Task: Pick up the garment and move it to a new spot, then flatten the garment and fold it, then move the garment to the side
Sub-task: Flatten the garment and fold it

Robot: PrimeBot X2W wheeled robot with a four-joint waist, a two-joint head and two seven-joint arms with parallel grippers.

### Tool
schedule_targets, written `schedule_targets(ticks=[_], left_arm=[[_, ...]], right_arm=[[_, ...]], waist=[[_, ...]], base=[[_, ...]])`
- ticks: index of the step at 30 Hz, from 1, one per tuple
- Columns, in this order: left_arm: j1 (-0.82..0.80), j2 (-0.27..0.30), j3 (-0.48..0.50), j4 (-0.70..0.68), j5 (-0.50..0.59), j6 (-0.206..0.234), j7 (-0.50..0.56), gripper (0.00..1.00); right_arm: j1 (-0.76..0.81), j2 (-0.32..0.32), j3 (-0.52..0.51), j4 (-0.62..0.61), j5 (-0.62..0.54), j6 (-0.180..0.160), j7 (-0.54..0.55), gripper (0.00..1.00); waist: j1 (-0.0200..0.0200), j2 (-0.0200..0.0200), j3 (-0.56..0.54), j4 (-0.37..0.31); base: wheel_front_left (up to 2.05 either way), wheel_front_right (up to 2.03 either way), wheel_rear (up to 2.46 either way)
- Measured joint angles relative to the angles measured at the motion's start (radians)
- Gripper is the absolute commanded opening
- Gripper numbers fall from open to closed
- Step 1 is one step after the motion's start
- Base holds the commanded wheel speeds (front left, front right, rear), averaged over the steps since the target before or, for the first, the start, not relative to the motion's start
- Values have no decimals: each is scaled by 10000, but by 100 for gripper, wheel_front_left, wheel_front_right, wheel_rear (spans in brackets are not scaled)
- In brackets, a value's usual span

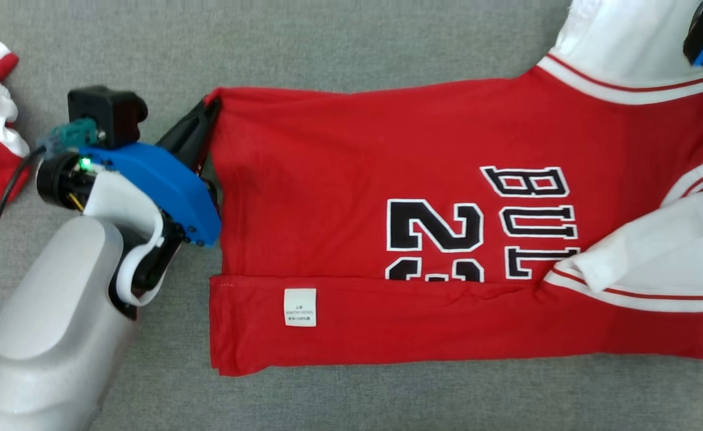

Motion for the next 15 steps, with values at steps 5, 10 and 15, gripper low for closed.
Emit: schedule_targets(ticks=[5,10,15], left_arm=[[746,54,12,-157,17,-36,-780,0],[1572,297,-81,-255,182,-140,-1436,0],[2351,671,-276,-360,527,-257,-2146,0]], right_arm=[[1498,-337,479,-1377,1338,0,305,0],[3535,-723,483,-3053,2299,-2,1055,0],[5513,-773,-4,-4821,2709,-2,1843,0]], waist=[[0,0,-605,-267],[0,0,-1247,-426],[-1,0,-1771,-639]], base=[[0,0,0],[0,0,0],[0,0,0]])
